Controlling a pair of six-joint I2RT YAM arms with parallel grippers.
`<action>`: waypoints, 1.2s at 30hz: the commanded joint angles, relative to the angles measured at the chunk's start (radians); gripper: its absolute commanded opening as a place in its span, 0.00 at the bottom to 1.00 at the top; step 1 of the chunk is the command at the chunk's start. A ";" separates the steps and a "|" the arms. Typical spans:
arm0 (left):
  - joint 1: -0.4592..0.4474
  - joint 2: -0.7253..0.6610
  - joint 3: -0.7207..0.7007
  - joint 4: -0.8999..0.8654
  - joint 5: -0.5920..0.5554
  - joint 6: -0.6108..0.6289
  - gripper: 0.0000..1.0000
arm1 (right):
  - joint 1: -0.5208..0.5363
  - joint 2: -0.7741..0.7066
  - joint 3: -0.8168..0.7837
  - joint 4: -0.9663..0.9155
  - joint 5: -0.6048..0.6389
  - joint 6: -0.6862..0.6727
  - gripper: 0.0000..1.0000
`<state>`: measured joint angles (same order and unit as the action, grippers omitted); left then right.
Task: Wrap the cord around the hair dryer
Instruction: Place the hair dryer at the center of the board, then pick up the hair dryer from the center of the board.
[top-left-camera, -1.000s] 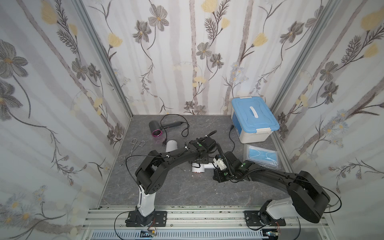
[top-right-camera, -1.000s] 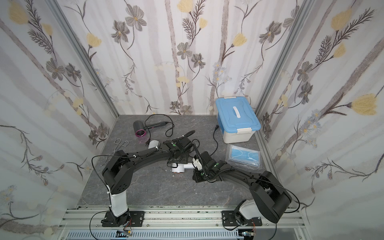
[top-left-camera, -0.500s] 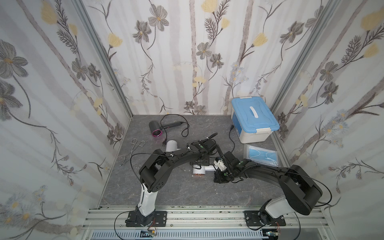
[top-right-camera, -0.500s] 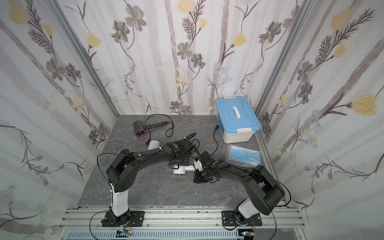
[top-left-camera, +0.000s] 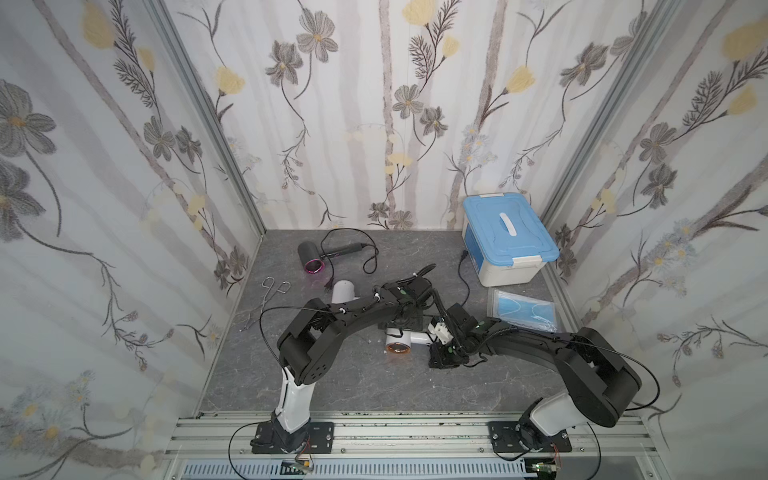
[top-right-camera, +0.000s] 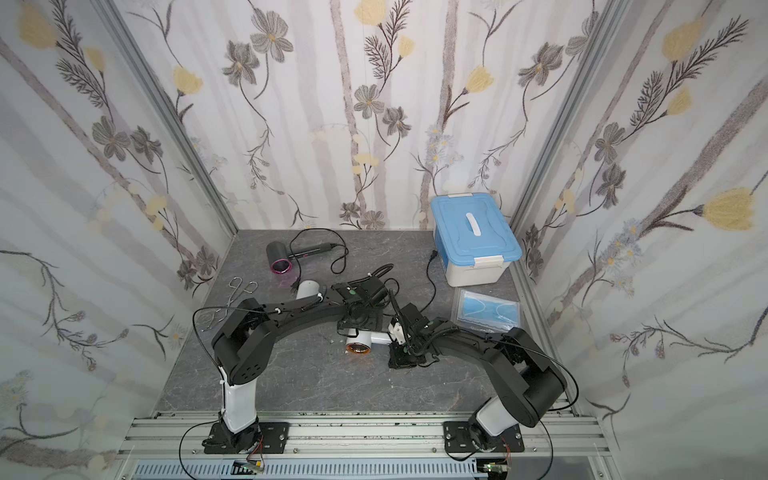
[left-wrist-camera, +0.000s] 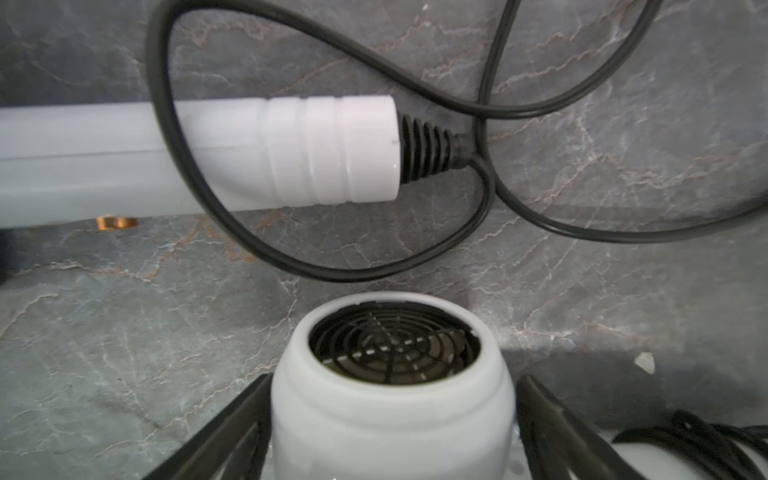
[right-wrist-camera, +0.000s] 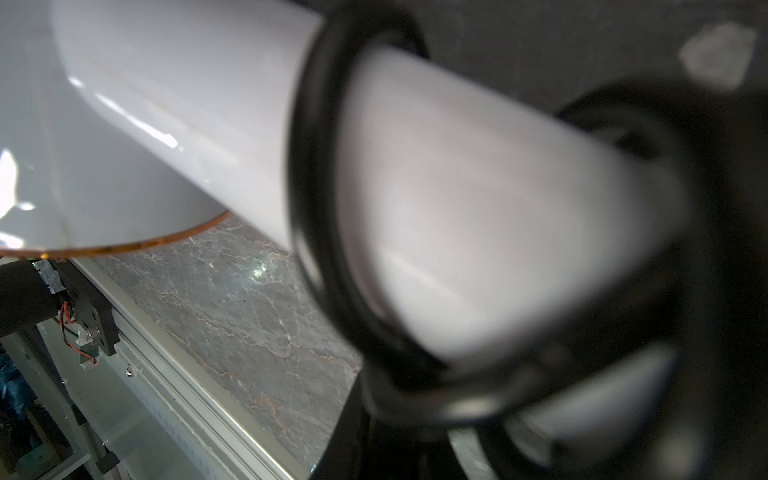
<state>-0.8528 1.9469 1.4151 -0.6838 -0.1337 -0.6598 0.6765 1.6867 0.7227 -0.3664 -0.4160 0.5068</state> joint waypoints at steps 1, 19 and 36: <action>0.001 -0.020 0.023 0.006 -0.010 0.026 0.95 | 0.002 -0.005 0.007 -0.016 0.001 -0.007 0.04; 0.057 -0.235 0.253 -0.096 0.000 0.110 0.99 | -0.028 -0.196 0.111 -0.159 0.007 -0.036 0.65; 0.109 -0.411 0.322 0.307 0.366 -0.118 1.00 | -0.077 -0.207 0.190 -0.183 0.081 -0.098 0.66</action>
<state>-0.7414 1.5436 1.7355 -0.4221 0.2253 -0.7830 0.6018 1.4635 0.8967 -0.5480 -0.3546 0.4347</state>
